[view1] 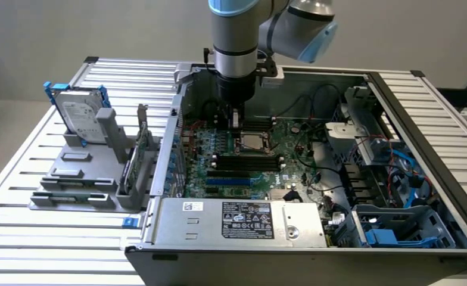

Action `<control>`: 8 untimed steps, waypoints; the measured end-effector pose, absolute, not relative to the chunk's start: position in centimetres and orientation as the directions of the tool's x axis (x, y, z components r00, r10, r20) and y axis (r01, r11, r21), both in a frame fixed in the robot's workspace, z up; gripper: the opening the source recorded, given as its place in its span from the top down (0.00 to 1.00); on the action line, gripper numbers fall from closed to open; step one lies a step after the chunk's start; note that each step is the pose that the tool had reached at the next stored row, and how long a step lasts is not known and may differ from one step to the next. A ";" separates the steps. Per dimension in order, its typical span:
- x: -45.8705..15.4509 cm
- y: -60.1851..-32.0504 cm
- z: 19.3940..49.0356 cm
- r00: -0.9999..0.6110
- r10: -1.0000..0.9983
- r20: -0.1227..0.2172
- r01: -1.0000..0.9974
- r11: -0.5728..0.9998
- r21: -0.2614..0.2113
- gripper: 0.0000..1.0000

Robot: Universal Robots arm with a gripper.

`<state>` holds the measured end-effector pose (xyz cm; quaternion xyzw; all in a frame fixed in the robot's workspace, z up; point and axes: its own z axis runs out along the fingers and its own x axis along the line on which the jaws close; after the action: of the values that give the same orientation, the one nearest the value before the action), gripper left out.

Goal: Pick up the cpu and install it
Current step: 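Close the cpu cover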

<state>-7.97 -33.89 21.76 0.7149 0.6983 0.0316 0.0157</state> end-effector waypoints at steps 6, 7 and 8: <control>-6.7 -33.9 23.4 0.023 0.999 0.023 0.998 -0.024 0.057 0.89; -6.3 -33.9 23.8 0.023 0.999 0.023 0.998 -0.024 0.056 0.89; -5.8 -33.9 24.1 0.023 0.999 0.023 0.998 -0.024 0.055 0.89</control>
<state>-5.84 -33.89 24.07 0.7151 0.6984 0.0276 0.0117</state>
